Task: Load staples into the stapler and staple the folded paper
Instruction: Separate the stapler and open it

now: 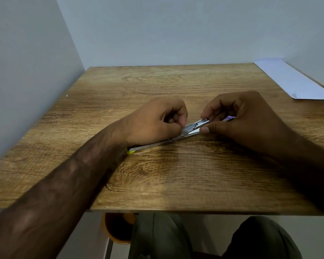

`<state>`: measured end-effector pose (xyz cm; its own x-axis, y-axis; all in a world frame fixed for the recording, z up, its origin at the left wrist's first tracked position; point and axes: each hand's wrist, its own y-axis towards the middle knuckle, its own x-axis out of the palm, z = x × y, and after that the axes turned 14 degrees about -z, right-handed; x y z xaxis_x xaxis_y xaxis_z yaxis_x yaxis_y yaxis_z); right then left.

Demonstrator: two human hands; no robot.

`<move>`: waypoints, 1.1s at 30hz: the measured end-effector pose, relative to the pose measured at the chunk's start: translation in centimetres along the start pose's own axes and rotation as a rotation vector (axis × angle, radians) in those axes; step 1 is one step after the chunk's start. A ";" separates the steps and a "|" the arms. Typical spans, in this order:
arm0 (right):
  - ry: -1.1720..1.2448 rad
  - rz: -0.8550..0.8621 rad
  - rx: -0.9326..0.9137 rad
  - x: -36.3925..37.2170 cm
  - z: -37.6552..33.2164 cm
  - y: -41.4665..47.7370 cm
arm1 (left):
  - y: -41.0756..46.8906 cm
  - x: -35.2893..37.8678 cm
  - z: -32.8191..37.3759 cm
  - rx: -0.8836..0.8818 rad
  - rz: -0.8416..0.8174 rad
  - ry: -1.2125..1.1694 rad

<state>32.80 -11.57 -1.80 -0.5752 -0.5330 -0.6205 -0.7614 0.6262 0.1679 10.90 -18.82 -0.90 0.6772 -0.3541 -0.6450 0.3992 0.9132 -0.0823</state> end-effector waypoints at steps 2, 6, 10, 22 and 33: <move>-0.034 0.010 -0.023 -0.2 -0.1 0.1 | 0.3 0.1 0.1 -0.015 -0.007 -0.058; -0.104 0.025 -0.063 -0.5 -0.4 0.4 | 0.4 -0.2 0.1 -0.068 -0.065 -0.074; -0.126 0.024 -0.105 -1.1 -1.0 0.9 | 0.3 -0.6 0.3 -0.086 -0.115 -0.034; -0.371 0.016 -0.185 -0.6 -1.4 0.9 | 0.5 -0.3 0.0 -0.116 -0.020 -0.086; -0.684 0.005 -0.152 0.3 -1.9 0.6 | 0.9 -0.3 -0.3 -0.133 0.076 -0.065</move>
<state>31.64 -12.41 -0.45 -0.2992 -0.0211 -0.9540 -0.8212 0.5148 0.2462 10.90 -17.83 -1.03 0.7429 -0.2912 -0.6027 0.2628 0.9550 -0.1374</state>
